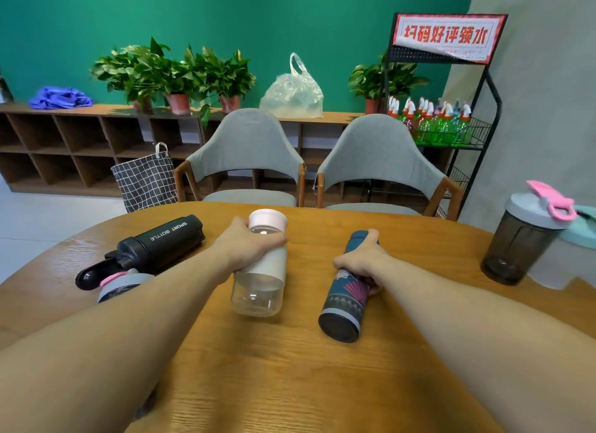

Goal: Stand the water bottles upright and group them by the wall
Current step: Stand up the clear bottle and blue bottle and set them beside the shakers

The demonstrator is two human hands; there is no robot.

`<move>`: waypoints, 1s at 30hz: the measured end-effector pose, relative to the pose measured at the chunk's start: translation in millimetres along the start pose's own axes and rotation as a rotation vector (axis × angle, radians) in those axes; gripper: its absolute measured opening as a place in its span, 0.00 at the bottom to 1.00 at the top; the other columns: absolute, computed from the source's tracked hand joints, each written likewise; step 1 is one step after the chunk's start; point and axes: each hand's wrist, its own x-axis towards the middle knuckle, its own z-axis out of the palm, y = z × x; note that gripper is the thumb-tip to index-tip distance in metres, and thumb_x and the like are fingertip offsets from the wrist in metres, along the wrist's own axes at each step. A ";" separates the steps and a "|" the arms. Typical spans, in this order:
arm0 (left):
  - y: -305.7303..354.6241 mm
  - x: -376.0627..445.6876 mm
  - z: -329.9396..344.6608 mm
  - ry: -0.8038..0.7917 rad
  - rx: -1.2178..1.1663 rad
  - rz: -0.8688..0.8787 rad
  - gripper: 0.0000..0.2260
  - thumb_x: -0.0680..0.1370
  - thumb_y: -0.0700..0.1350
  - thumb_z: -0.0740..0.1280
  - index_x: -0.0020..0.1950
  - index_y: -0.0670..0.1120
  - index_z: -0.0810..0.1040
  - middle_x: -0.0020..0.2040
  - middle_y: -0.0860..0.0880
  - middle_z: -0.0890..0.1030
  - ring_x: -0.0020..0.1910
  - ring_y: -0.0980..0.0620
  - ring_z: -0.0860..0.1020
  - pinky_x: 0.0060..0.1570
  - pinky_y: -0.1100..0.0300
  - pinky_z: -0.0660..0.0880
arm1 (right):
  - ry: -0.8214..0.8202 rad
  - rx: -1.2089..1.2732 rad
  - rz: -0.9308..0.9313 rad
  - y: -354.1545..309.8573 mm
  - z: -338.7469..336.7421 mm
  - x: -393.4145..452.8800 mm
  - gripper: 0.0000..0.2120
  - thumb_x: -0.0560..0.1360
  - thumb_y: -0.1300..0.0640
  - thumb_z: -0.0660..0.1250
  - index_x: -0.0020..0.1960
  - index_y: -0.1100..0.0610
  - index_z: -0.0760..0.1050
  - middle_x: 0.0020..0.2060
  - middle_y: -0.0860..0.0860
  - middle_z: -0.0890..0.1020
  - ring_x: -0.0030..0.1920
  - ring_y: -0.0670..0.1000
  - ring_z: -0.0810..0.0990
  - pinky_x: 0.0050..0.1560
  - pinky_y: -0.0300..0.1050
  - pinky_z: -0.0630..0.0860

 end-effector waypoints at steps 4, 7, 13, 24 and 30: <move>17.7 -9.8 19.7 -0.016 -0.039 0.048 0.33 0.68 0.59 0.77 0.63 0.49 0.64 0.55 0.44 0.78 0.50 0.44 0.81 0.48 0.49 0.80 | 0.037 0.231 -0.159 13.6 -20.0 -10.4 0.57 0.64 0.56 0.75 0.77 0.43 0.37 0.51 0.59 0.76 0.47 0.60 0.80 0.50 0.58 0.81; 44.9 -25.3 45.2 -0.045 -0.100 0.115 0.35 0.64 0.60 0.79 0.64 0.47 0.70 0.54 0.44 0.81 0.49 0.44 0.83 0.45 0.49 0.82 | 0.065 0.328 -0.229 37.1 -54.8 -25.2 0.61 0.63 0.59 0.78 0.77 0.44 0.36 0.56 0.58 0.75 0.49 0.59 0.80 0.51 0.57 0.80; 70.8 -41.6 76.5 -0.076 -0.155 0.242 0.26 0.67 0.56 0.79 0.59 0.47 0.78 0.50 0.45 0.85 0.47 0.45 0.85 0.42 0.52 0.82 | 0.093 0.420 -0.298 62.2 -84.1 -40.2 0.42 0.63 0.58 0.79 0.69 0.51 0.59 0.53 0.54 0.78 0.49 0.55 0.80 0.53 0.56 0.79; 133.8 -89.8 196.2 -0.082 -0.217 0.418 0.34 0.64 0.53 0.82 0.65 0.51 0.71 0.57 0.49 0.81 0.54 0.49 0.81 0.51 0.47 0.82 | 0.289 0.416 -0.404 167.4 -176.3 -58.0 0.39 0.63 0.58 0.81 0.66 0.50 0.63 0.60 0.50 0.77 0.57 0.53 0.78 0.58 0.54 0.77; 166.5 -109.9 259.8 -0.125 -0.177 0.523 0.32 0.68 0.48 0.81 0.66 0.53 0.67 0.60 0.50 0.77 0.58 0.48 0.77 0.51 0.53 0.78 | 0.352 0.478 -0.379 229.0 -221.0 -58.0 0.42 0.66 0.59 0.80 0.71 0.48 0.59 0.62 0.50 0.75 0.62 0.54 0.77 0.58 0.54 0.77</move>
